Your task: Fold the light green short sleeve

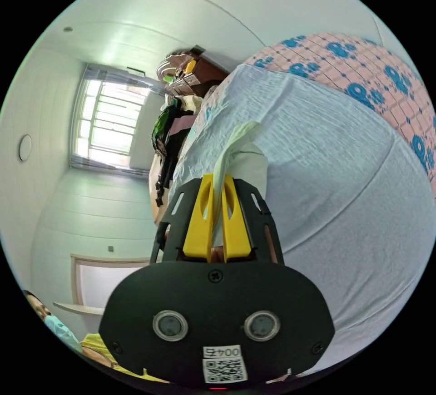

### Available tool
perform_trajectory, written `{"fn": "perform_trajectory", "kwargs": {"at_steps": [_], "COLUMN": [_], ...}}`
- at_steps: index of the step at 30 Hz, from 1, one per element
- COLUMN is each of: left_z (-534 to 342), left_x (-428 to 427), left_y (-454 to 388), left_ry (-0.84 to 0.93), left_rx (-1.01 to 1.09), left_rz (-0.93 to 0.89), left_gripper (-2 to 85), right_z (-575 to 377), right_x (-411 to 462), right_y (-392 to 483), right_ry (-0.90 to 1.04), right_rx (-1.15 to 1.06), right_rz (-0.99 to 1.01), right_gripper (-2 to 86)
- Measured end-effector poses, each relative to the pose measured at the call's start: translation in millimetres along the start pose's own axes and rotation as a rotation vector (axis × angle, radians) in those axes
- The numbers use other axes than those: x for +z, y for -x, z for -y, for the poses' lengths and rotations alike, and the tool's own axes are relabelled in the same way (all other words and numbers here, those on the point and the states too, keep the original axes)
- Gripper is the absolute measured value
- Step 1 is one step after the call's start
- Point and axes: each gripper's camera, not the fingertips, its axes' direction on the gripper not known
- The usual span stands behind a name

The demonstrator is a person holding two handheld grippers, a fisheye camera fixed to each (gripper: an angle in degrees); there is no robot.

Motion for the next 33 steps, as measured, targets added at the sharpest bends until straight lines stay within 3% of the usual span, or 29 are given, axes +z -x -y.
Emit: {"fn": "perform_trajectory", "kwargs": {"at_steps": [8,14,33], "left_z": [-79.9,-159.9,-310.3], "left_x": [-51.6,-45.0,0.5], "left_y": [205.6,326.9,460.5], "left_ry": [-0.098,-0.154,-0.212], "left_rx": [-0.463,-0.815,-1.241], "left_rz": [-0.157,-0.312,-0.481], "left_gripper": [0.5,0.4,0.8], "right_z": [-33.2,-62.6,-120.3], "right_x": [132.7,243.9,434.3], "right_y": [184.8,252.3,320.6], "right_ry": [0.049,0.102,0.261], "right_rx": [-0.274,-0.412,-0.576], "right_rz": [-0.352,-0.573,-0.934], "right_gripper": [3.5,3.7,3.9]}}
